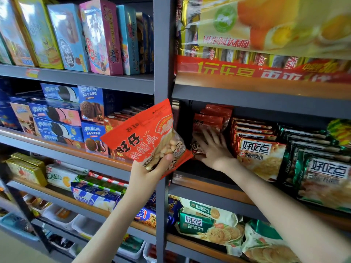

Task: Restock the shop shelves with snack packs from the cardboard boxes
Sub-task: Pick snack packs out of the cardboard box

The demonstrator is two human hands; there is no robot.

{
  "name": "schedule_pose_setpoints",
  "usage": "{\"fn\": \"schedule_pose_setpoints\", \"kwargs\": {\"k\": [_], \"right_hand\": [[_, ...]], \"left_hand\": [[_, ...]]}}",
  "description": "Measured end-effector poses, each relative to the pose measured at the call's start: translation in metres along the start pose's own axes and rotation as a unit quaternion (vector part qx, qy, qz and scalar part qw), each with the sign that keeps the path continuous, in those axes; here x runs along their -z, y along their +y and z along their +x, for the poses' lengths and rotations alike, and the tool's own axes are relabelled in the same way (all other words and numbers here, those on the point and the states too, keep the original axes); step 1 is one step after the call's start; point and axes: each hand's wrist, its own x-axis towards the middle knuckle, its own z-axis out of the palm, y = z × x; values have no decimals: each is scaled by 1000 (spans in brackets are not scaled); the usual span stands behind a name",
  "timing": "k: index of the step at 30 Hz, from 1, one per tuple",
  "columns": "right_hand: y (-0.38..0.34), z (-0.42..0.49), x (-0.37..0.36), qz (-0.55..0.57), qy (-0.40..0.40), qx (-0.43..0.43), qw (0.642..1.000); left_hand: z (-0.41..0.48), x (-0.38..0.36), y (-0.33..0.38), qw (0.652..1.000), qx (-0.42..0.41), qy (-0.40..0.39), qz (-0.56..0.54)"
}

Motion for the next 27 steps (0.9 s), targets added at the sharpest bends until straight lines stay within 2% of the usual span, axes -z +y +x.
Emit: {"fn": "schedule_pose_setpoints", "kwargs": {"k": [3, 6, 9, 12, 16, 20, 22, 24, 27], "right_hand": [[3, -24, 8, 41, 103, 23, 994], [12, -51, 18, 93, 198, -11, 976], [27, -76, 27, 135, 190, -51, 971], [50, -95, 24, 94, 229, -86, 965], [82, -110, 11, 12, 99, -143, 985], [96, -116, 5, -48, 64, -144, 986], [96, -115, 8, -58, 48, -147, 986], [95, -114, 12, -57, 31, -149, 987], [97, -114, 12, -41, 12, -146, 988]], "left_hand": [[-1, -16, 3, 998, 3, -52, 19], [6, -36, -5, 995, 16, -78, 60], [21, -62, -20, 983, 7, -91, 158], [41, -87, -37, 969, 48, -96, 224], [76, -105, -67, 959, 116, -89, 243], [99, -119, -90, 917, 183, -82, 346], [101, -123, -95, 901, 155, -83, 397], [99, -122, -94, 875, 85, -104, 465], [97, -115, -91, 826, 47, -203, 524]]}}
